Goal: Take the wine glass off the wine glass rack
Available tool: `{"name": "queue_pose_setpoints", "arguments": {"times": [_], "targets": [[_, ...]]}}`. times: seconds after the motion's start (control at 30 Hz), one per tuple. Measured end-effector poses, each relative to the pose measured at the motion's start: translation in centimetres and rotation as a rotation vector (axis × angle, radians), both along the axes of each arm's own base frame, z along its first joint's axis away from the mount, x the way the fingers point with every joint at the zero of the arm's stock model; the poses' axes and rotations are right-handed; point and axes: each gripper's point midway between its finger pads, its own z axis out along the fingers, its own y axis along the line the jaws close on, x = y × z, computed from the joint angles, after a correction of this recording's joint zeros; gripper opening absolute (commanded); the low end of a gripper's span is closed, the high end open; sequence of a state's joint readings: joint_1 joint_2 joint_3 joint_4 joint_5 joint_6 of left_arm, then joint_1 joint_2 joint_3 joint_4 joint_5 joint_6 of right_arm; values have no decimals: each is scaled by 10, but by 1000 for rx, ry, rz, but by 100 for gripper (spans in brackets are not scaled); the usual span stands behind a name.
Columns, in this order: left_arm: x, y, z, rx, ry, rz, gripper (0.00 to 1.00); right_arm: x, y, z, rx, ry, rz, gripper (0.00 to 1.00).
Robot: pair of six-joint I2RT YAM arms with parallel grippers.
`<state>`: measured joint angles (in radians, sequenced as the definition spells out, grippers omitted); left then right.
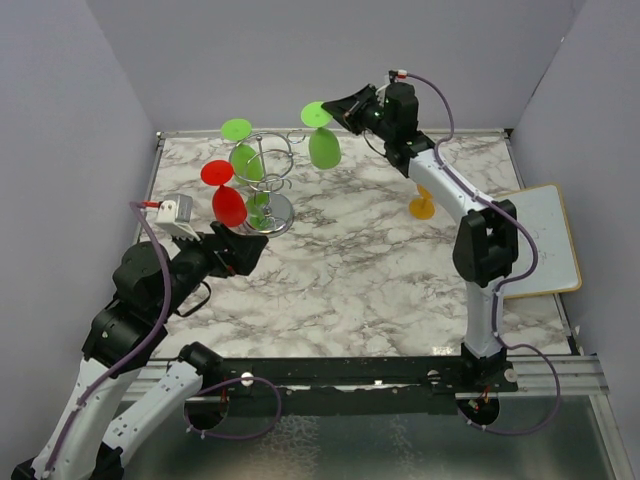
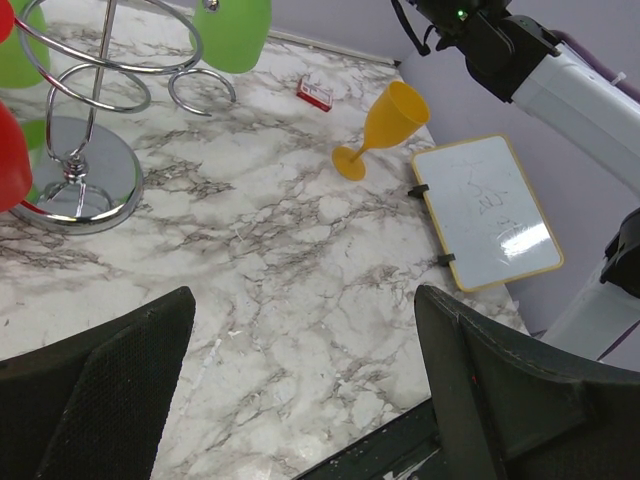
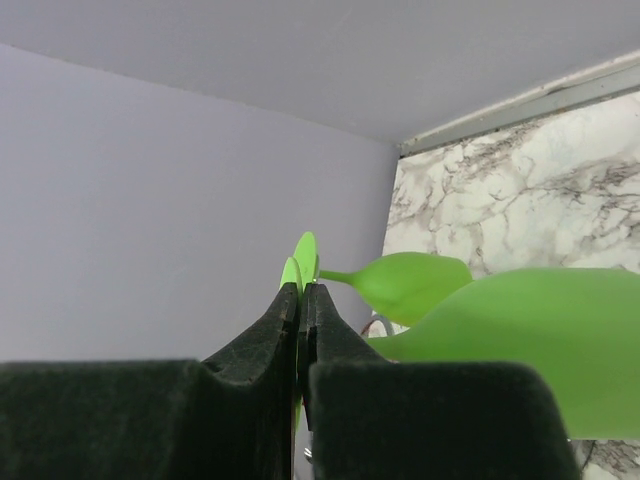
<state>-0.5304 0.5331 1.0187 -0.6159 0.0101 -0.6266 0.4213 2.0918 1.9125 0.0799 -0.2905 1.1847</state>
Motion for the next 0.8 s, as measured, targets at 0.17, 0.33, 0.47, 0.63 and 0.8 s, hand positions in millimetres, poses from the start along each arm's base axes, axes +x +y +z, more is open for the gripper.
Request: {"name": "queue_pose_setpoints", "arguments": {"times": [0.17,0.33,0.47,0.63,0.8], "targets": [[2,-1,-2,3,12,1,94,-6,-16,-20,-5,29,26,1],[5,-5,-5,5,27,-5,94,-34,-26,-26,-45,-4,137,1],[10,-16,-5,-13,25,-41,94,-78,-35,-24,-97,-81,251,1],[19,-37,-18,-38,53,-116,94,-147,-42,-32,-136,-168,385,1],[22,-65,-34,-94,99,-228,88,-209,-42,-65,-155,-210,516,1]]}}
